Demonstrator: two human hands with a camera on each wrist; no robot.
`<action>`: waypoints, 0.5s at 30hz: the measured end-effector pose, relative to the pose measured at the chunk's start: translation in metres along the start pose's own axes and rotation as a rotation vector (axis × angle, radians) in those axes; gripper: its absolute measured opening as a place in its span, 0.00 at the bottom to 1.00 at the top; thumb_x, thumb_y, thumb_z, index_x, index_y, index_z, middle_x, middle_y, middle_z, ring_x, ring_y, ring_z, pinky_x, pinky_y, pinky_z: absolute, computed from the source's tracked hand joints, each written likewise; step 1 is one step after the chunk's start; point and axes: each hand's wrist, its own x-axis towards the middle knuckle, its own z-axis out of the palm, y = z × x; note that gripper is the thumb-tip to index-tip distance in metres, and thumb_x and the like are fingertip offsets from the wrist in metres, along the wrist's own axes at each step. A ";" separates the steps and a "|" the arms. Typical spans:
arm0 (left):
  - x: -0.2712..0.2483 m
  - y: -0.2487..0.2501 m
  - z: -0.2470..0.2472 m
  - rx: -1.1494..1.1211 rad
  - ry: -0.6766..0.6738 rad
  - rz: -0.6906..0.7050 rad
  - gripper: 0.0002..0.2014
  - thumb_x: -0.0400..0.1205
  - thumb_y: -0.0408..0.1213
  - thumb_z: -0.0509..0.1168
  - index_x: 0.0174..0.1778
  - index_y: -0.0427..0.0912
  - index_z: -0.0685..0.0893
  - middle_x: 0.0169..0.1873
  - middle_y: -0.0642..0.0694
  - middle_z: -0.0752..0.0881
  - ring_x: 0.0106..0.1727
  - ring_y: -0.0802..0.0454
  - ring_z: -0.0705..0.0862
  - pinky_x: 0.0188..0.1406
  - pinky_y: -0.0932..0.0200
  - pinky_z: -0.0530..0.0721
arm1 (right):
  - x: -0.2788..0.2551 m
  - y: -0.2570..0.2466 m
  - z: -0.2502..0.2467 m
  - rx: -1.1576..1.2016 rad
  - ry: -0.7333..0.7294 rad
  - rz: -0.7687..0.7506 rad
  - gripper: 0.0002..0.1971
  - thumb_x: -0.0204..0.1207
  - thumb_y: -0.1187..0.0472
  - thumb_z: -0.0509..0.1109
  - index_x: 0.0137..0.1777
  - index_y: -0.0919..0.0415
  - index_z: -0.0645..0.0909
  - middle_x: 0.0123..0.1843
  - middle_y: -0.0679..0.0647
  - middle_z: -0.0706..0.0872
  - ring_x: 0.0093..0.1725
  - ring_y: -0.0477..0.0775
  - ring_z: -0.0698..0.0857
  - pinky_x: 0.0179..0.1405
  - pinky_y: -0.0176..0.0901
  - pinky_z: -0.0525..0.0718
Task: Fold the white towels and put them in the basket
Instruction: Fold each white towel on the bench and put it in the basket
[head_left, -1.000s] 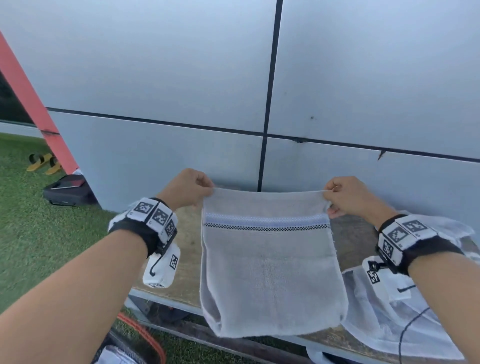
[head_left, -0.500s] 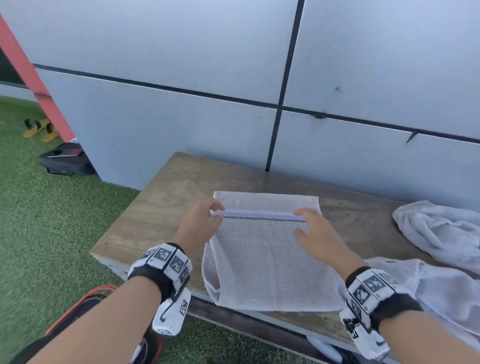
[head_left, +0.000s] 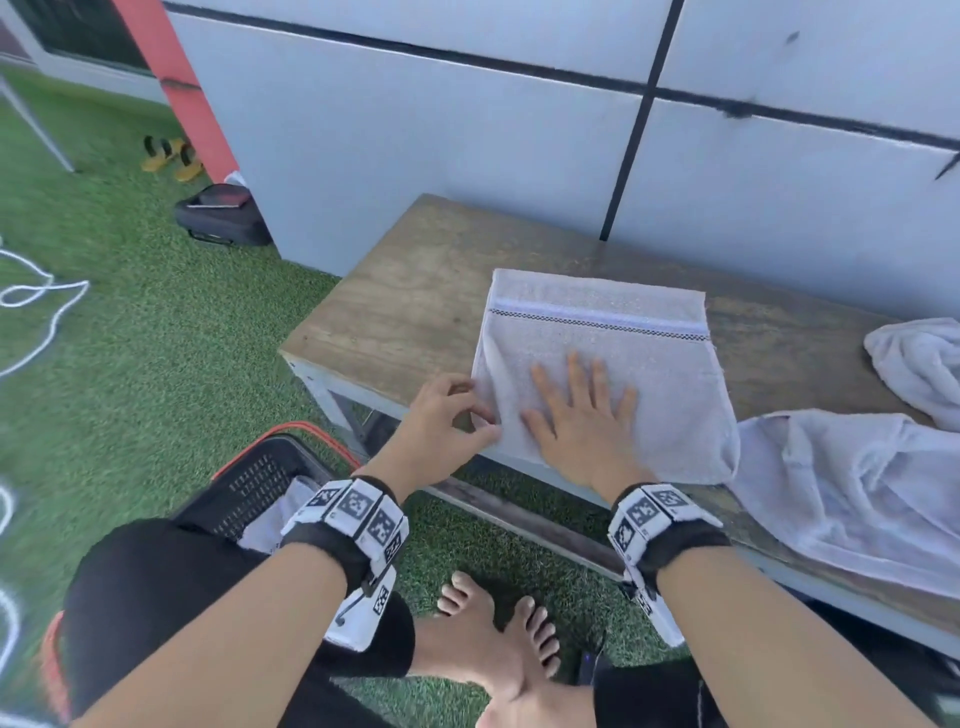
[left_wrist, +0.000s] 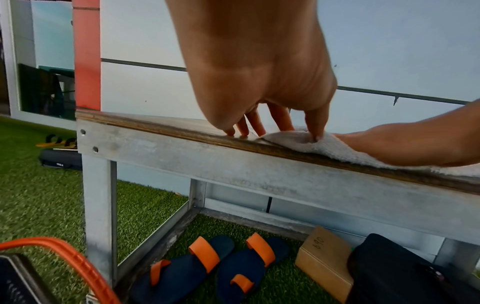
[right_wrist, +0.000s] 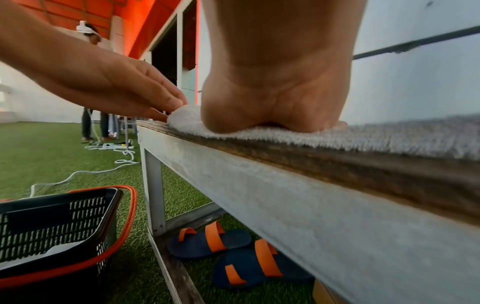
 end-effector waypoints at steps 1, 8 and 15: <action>-0.004 0.002 0.002 -0.003 0.009 0.004 0.07 0.76 0.45 0.76 0.45 0.48 0.91 0.66 0.46 0.78 0.73 0.51 0.71 0.73 0.51 0.68 | 0.000 -0.001 0.002 -0.006 0.026 0.003 0.33 0.81 0.29 0.33 0.85 0.33 0.34 0.88 0.52 0.28 0.86 0.64 0.30 0.79 0.80 0.35; -0.010 0.008 0.007 -0.119 0.080 -0.079 0.06 0.74 0.43 0.78 0.39 0.49 0.87 0.58 0.48 0.78 0.64 0.46 0.78 0.68 0.49 0.78 | -0.002 -0.004 0.004 -0.017 0.086 0.021 0.33 0.81 0.30 0.34 0.86 0.33 0.39 0.89 0.51 0.34 0.88 0.63 0.35 0.80 0.78 0.37; -0.043 -0.013 -0.007 -0.188 0.161 -0.248 0.07 0.75 0.49 0.76 0.36 0.56 0.85 0.55 0.56 0.79 0.58 0.56 0.78 0.66 0.48 0.78 | -0.005 -0.004 0.003 -0.017 0.102 0.003 0.32 0.81 0.29 0.33 0.85 0.32 0.37 0.89 0.51 0.35 0.88 0.62 0.35 0.80 0.79 0.40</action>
